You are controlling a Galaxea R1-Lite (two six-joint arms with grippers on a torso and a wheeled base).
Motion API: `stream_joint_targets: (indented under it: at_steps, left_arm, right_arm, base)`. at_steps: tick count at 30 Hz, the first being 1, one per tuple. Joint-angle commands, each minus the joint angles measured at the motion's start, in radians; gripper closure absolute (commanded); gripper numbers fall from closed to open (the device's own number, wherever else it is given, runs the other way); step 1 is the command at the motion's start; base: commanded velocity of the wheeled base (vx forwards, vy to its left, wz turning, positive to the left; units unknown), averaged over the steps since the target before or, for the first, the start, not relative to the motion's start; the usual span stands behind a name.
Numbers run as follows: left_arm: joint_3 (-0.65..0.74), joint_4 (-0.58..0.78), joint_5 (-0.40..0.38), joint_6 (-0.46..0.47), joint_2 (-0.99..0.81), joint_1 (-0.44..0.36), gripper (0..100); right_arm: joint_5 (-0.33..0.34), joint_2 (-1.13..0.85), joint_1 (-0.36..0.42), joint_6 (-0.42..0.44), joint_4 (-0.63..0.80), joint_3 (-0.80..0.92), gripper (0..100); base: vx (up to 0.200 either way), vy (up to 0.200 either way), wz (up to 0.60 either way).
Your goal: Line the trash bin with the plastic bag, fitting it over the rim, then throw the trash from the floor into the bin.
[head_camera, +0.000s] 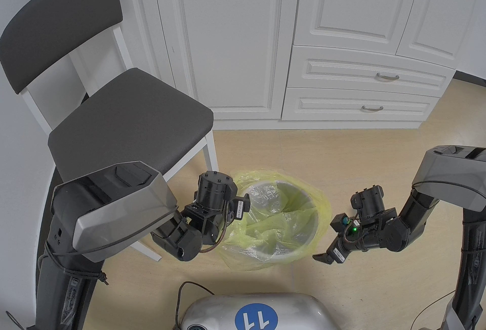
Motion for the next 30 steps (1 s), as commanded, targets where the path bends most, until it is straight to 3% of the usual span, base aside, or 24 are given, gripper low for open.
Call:
stream_joint_targets:
  at_steps: [1, 5, 8, 14, 23, 27, 30]
  left_arm:
    - [0.127, -0.045, -0.017, 0.003, -0.068, -0.026, 0]
    - [0.167, -0.057, -0.051, 0.000, -0.060, -0.026, 0]
    - [0.176, -0.057, -0.074, -0.003, -0.040, -0.017, 0]
    - [0.192, -0.053, -0.082, -0.005, -0.014, 0.012, 0]
    - [0.256, -0.126, -0.117, -0.011, -0.025, 0.028, 0]
    - [0.271, -0.132, -0.119, -0.010, -0.033, 0.026, 0]
    - [0.278, -0.132, -0.120, -0.010, -0.045, 0.026, 0]
  right_arm:
    - [-0.001, -0.001, 0.010, -0.065, 0.090, 0.023, 0]
    - [-0.010, 0.028, 0.023, -0.059, 0.092, 0.011, 0]
    - [-0.062, 0.065, 0.026, -0.050, 0.086, -0.015, 0]
    - [-0.059, -0.057, 0.013, -0.047, 0.100, 0.023, 0]
    - [0.045, -0.231, 0.007, 0.012, 0.090, 0.054, 0]
    - [0.088, -0.215, 0.024, -0.008, 0.087, 0.077, 0]
    - [0.131, -0.151, 0.061, -0.093, 0.077, 0.075, 0]
  base:
    - [0.000, 0.000, 0.00]
    - [0.000, 0.000, 0.00]
    - [0.000, 0.000, 0.00]
    - [0.000, 0.000, 0.00]
    - [0.000, 0.000, 0.00]
    - [0.000, 0.000, 0.00]
    - [0.000, 0.000, 0.00]
